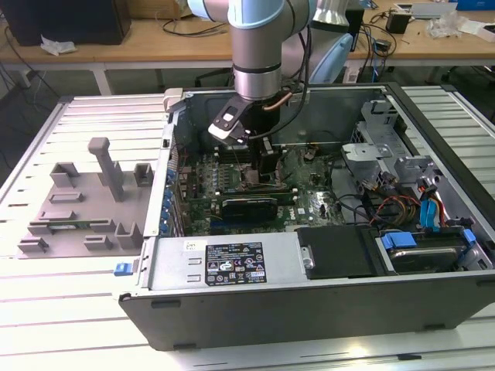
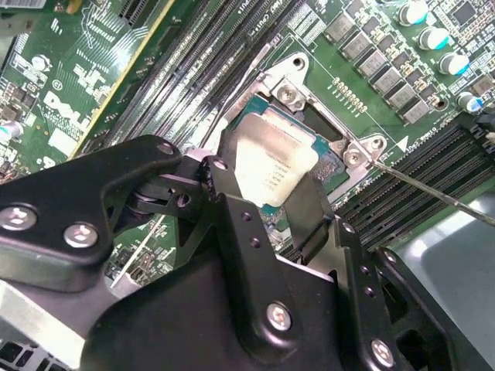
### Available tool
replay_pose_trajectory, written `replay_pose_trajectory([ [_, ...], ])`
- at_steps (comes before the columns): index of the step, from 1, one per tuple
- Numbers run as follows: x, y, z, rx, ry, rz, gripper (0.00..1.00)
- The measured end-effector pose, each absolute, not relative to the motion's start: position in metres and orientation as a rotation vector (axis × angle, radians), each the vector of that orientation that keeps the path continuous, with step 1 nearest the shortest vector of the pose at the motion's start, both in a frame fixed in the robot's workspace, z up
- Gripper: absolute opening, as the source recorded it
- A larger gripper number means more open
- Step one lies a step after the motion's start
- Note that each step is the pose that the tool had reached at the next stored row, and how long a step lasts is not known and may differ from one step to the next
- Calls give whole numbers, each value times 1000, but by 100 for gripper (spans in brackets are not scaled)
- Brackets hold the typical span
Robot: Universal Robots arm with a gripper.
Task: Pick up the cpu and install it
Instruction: 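Place the cpu into insertion slot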
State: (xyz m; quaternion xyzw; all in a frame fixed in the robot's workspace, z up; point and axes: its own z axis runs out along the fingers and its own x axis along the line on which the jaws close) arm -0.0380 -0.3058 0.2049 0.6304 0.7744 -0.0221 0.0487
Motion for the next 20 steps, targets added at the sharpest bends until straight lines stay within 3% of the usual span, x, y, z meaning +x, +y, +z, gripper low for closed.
replay_pose_trajectory([
  [6, -38, -306, 205, 1921, 2360, -67, 54],
  [7, -38, -306, 205, 1921, 2360, -68, 60],
  [11, -38, -306, 204, 1921, 2360, -67, 60],
  [13, -38, -306, 204, 1921, 2360, -67, 67],
  [20, -38, -306, 200, 1927, 2367, -51, 67],
])
